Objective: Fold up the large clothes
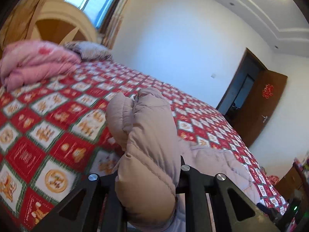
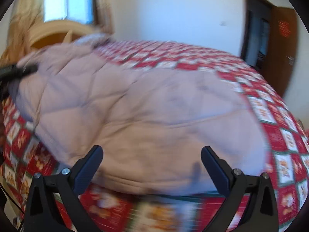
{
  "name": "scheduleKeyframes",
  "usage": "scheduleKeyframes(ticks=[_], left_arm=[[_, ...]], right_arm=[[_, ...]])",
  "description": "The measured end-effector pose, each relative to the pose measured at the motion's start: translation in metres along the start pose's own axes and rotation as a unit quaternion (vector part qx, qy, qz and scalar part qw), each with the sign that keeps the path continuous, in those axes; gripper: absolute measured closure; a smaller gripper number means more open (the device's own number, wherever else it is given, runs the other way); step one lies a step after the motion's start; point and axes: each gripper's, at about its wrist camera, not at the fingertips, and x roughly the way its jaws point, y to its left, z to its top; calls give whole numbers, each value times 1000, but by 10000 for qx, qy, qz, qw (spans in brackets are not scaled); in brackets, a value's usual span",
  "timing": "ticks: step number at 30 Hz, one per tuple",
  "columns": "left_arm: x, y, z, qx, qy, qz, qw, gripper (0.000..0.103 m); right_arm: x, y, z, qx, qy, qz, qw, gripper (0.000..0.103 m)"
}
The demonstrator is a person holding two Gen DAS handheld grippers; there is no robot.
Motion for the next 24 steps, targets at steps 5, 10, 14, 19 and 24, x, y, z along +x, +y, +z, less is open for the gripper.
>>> scheduleKeyframes(ticks=[5,10,14,19,24], left_arm=[[0,-72,10,659,-166,-294,9973,88],[7,-149,-4,1508,-147,-555,9869,88],[22,-213,-36,2246,9,-840,9708,88],[48,-272,-95,3130,397,-985,9438,88],[78,-305,-153,3882,881,-890,9130,86]], right_arm=[[-20,-87,-9,705,-69,-497,9962,1],[-27,-140,-28,1154,92,-947,9888,4],[-43,-172,-32,1397,16,-1144,9836,4],[-53,-205,-43,1700,-48,-1286,9770,4],[-47,-227,-58,1888,51,-1392,9721,4]])
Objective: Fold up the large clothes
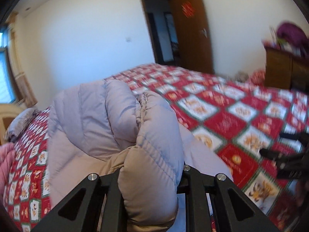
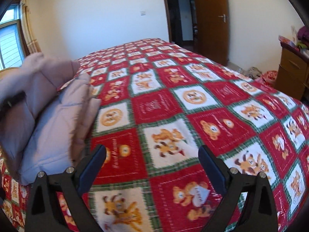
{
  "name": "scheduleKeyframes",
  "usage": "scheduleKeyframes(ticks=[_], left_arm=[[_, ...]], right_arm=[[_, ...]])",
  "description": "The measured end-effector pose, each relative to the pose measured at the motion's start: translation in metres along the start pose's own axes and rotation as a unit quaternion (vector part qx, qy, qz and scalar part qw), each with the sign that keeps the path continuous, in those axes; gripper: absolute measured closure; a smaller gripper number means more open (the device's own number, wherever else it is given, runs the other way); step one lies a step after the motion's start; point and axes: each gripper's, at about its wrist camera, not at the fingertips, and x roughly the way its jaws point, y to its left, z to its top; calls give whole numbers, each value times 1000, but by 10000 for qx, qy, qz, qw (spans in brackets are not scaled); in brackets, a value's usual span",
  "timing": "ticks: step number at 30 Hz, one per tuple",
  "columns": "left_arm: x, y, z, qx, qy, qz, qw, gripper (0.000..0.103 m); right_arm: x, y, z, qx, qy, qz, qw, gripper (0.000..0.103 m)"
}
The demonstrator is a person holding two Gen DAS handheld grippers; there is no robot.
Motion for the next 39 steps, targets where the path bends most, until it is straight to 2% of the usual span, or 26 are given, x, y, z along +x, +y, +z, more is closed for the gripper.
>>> scheduleKeyframes(ticks=[4,9,11,12,14,16,19,21,24,25,26,28,30,33,36,38,39], left_arm=[[5,-25,-3,447,69,164,9988,76],[-12,-35,5,617,88,431,9971,69],[-30,-39,11,637,-71,386,9972,50],[-44,-41,14,618,-213,276,9975,46],[-66,-43,19,627,-483,198,9967,30],[-89,-40,25,613,-692,114,9957,25],[-109,-19,29,389,-884,115,9953,24],[-110,15,28,57,-855,433,9954,24],[-95,73,23,-492,-639,1168,9899,23],[-83,105,18,-835,-478,1583,9827,22],[-74,124,15,-1029,-401,1817,9771,22],[-44,172,5,-1569,-99,2332,9596,22],[-16,201,-2,-1949,107,2442,9499,22],[21,221,-10,-2263,360,2471,9415,22],[45,212,-11,-2331,514,2237,9450,22],[52,191,-6,-2192,445,2190,9497,22],[53,178,-1,-2061,356,2111,9548,22]], right_arm=[[11,-10,-2,72,120,-182,9997,5],[18,-17,-5,116,210,-274,9993,5],[19,-21,-4,162,208,-303,9992,5],[18,-22,-4,174,198,-321,9991,4],[19,-23,-2,182,190,-372,9990,4],[19,-23,-1,168,201,-424,9988,4],[18,-20,1,110,201,-475,9986,4],[15,-15,6,59,202,-472,9987,7],[8,0,23,-101,135,-389,9991,16],[5,9,33,-173,86,-323,9993,18],[3,17,41,-223,50,-257,9994,20],[-1,37,58,-363,-34,-146,9992,26],[-6,63,79,-539,-187,-56,9984,30],[-14,114,113,-813,-423,64,9958,32],[-8,158,136,-974,-428,132,9942,33],[2,184,146,-1027,-323,201,9940,39],[8,196,148,-1056,-246,183,9939,43]])
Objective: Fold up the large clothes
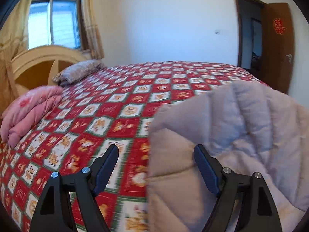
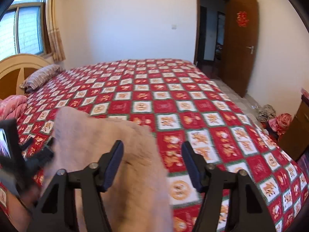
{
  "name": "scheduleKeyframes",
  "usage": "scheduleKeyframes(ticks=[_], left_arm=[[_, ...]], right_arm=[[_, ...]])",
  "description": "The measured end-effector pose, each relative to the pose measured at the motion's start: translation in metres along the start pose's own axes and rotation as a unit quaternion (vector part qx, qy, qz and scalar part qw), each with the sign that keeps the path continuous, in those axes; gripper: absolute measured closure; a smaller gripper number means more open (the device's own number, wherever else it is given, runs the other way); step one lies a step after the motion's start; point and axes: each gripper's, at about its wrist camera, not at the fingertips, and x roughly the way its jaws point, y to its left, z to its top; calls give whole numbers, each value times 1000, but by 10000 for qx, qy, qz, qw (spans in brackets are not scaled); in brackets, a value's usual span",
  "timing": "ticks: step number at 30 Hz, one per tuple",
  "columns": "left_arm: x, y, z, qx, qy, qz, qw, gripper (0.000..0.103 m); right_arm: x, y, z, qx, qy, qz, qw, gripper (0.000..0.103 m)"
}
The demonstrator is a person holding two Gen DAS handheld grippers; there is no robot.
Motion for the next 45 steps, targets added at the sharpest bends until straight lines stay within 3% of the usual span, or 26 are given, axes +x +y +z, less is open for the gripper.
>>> scheduleKeyframes(ticks=[3,7,13,28,45], left_arm=[[-14,-34,-5,430,-265,-173,9986,22],[-16,-51,-9,630,-382,-408,9964,22],[12,-59,-9,221,154,-946,9952,8],[32,-75,-21,222,346,-983,9943,1],[48,-85,-25,217,528,-987,9935,1]], right_arm=[[19,23,6,-65,72,-115,9999,44],[53,18,-12,64,331,-406,9986,47],[89,-21,-55,358,490,-598,9964,47],[108,-35,-72,574,518,-463,9959,46],[130,-40,-79,690,789,-358,9938,38]])
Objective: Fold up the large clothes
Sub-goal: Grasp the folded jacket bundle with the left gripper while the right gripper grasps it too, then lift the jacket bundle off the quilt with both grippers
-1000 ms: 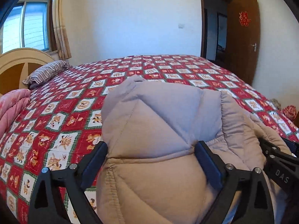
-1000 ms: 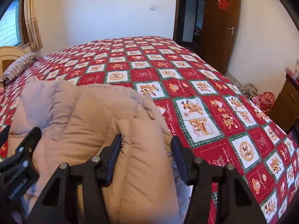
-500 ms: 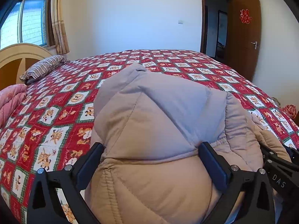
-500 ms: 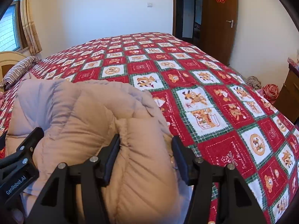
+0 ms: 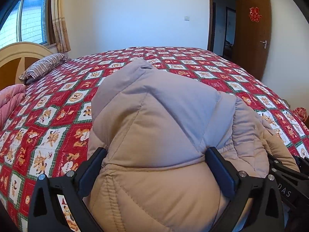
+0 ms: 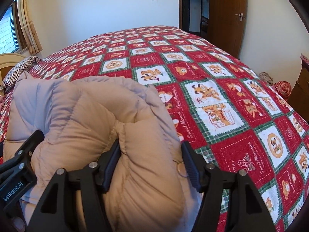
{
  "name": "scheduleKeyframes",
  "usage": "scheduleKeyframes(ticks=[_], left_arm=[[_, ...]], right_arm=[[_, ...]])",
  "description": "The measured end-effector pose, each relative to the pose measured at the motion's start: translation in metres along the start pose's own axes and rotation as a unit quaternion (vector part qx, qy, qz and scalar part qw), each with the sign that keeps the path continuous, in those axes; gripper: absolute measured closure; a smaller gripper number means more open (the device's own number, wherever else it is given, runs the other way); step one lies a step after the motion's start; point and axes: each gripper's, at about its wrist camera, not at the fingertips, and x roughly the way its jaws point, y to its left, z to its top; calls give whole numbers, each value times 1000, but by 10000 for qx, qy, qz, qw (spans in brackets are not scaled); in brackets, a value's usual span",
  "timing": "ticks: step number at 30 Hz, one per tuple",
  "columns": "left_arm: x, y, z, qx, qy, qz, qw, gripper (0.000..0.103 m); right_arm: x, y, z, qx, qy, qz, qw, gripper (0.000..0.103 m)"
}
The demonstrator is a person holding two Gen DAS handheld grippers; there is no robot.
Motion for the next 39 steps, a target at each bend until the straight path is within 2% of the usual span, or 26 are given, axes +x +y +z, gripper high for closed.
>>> scheduleKeyframes(ticks=[11,31,39], left_arm=[[12,-4,1,41,166,23,9999,1],[25,-12,3,65,200,158,9997,1],[27,-10,4,26,199,109,9997,1]], right_arm=[[13,-4,0,84,176,21,9998,36],[31,-7,1,255,417,144,9987,32],[33,-8,-1,333,368,214,9985,31]])
